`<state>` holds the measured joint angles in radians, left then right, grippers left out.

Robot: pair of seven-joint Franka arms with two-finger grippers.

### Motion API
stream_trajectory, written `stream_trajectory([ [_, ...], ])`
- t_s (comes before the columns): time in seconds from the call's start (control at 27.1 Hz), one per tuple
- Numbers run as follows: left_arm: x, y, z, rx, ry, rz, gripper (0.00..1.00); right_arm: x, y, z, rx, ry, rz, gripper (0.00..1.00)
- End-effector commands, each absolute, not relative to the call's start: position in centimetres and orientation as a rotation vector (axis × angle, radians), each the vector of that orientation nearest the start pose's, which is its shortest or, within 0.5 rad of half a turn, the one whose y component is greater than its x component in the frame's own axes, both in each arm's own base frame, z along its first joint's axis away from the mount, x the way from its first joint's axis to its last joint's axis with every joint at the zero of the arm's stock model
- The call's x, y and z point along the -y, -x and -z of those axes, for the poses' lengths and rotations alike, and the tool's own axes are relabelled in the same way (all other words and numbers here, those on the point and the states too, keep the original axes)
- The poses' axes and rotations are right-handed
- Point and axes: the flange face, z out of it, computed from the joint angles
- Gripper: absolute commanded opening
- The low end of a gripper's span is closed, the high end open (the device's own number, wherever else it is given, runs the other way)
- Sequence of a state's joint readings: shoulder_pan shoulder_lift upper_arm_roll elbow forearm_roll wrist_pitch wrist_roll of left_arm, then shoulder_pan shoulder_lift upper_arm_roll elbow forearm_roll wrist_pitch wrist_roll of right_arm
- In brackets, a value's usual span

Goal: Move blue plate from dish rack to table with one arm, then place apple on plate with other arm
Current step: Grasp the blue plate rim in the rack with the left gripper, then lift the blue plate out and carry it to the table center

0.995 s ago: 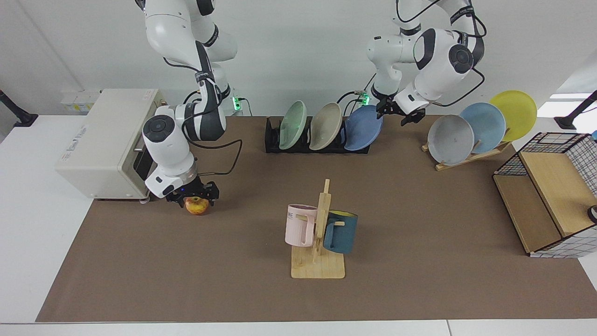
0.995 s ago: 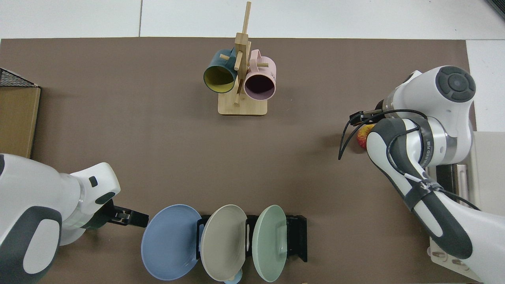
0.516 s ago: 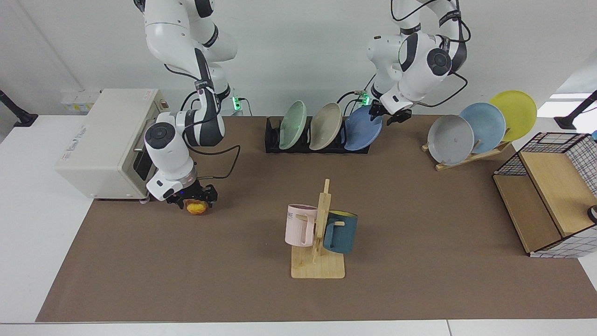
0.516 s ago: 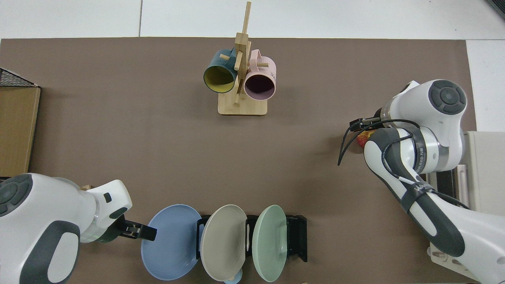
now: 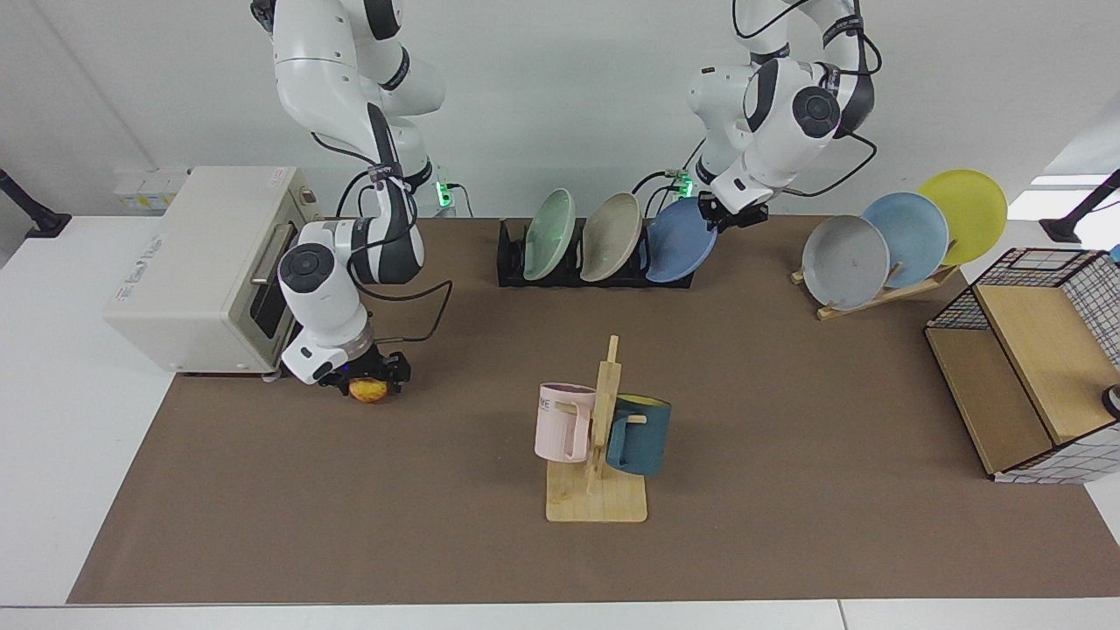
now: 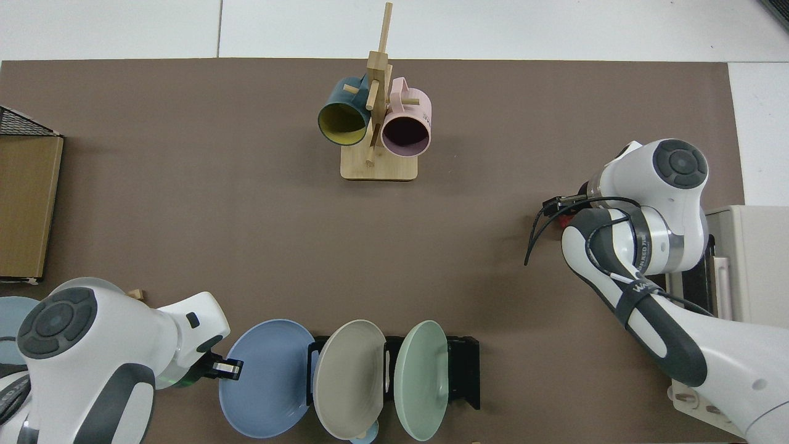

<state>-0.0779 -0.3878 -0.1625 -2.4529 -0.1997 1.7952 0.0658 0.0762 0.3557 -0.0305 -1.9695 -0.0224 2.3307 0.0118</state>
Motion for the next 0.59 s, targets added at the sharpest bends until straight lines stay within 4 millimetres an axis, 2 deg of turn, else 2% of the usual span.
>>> stream_trajectory([
  [0.0,11.4,-38.0,-44.0,-0.290,3.120,-0.342,0.15,-2.5,-60.7,-28.5,0.121,3.169,0.028,0.85],
  [0.07,11.2,-38.3,-44.6,-0.277,3.095,-0.314,0.10,-2.5,-60.7,-28.5,0.123,3.169,0.025,0.64],
  [0.22,11.1,-38.8,-45.8,-0.276,3.072,-0.280,0.08,-2.6,-60.7,-28.6,0.111,3.169,0.016,0.28],
  [0.29,11.0,-38.9,-46.3,-0.274,3.065,-0.266,0.07,-2.6,-60.6,-28.5,0.108,3.169,0.011,0.15],
  [0.37,10.8,-39.1,-46.9,-0.277,3.051,-0.250,0.07,-2.6,-60.8,-28.7,0.113,3.169,0.013,0.08],
  [0.55,10.2,-39.8,-49.1,-0.259,3.053,-0.226,0.07,-2.8,-61.1,-29.5,0.113,3.168,0.020,0.05],
])
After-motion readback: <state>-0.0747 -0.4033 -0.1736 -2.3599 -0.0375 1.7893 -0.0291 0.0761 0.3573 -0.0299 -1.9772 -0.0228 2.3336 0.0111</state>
